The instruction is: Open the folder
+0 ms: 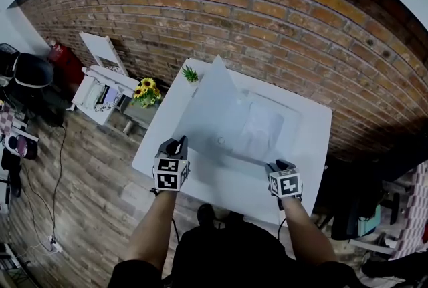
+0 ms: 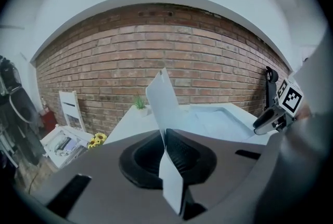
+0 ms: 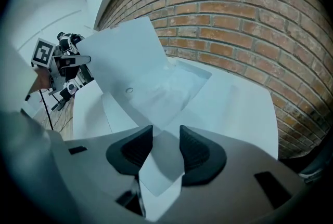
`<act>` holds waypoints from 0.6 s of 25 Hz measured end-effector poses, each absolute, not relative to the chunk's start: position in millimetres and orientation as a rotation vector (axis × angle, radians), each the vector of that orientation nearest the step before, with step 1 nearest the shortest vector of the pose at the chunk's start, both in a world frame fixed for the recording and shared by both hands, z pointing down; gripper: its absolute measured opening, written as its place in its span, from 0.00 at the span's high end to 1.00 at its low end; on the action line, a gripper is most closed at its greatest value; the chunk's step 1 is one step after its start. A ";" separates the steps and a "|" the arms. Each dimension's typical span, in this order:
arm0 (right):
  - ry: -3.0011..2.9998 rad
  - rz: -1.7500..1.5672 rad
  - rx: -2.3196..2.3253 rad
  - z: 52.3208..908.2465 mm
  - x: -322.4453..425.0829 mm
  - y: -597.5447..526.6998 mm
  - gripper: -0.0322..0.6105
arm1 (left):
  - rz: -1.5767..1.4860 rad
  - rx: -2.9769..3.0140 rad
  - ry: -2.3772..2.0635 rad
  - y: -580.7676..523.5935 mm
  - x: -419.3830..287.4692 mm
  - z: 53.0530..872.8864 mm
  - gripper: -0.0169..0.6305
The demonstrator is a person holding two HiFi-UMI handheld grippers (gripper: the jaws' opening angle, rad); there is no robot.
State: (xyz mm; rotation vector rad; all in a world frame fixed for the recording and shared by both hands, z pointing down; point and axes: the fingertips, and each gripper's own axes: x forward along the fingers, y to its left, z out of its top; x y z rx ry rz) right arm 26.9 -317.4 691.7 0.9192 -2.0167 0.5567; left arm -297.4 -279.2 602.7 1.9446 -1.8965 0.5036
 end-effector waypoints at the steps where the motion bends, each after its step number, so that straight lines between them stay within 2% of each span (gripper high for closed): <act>1: -2.013 0.557 0.922 691.4 27.3 -319.2 0.68 | 0.506 1.930 -1.899 -279.4 -300.8 605.2 0.94; 15: -2.005 0.546 0.976 688.1 33.3 -342.9 0.71 | 0.492 1.739 -1.905 -271.1 -343.3 650.3 0.89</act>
